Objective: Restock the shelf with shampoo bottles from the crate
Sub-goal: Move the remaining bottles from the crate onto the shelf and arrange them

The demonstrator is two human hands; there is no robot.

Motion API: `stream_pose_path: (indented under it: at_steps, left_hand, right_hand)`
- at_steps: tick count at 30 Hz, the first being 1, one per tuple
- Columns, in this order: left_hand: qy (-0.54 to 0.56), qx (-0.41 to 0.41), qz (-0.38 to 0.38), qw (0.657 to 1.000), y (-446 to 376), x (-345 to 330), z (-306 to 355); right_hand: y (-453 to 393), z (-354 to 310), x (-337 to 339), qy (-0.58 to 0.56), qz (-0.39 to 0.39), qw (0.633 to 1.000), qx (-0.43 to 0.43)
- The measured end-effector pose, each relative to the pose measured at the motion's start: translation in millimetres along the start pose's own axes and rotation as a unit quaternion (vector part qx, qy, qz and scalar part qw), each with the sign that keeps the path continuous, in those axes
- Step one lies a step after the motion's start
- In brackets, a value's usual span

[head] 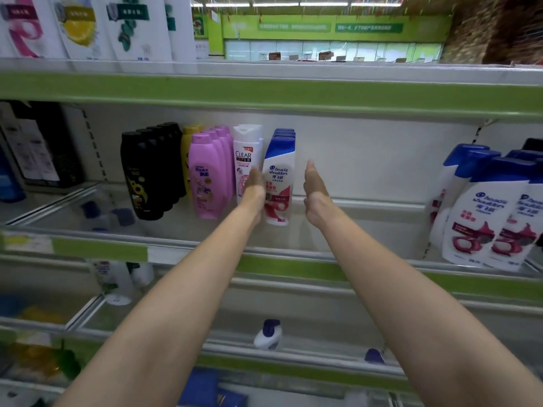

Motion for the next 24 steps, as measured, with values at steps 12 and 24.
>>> stream_pose_path:
  at_steps: [12,24]
  left_hand:
    - [-0.172,-0.032,0.161,0.971,141.2,-31.3,-4.8]
    - [-0.211,-0.04,-0.045,0.976,188.7,-180.5,-34.6]
  right_hand:
    - [98.0,-51.1,82.1,0.188,0.045,0.979,0.068]
    - [163.9,-107.9,238.7,0.28,0.192,0.935,0.101]
Point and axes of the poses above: each hand's wrist, its own y-axis away from the middle knuckle, its own x-axis out of the back of the hand, z = x × y, the point moved 8 cm from there along -y, towards the middle knuckle, and after that the axes turned 14 degrees about x, right-handed, at the moved point
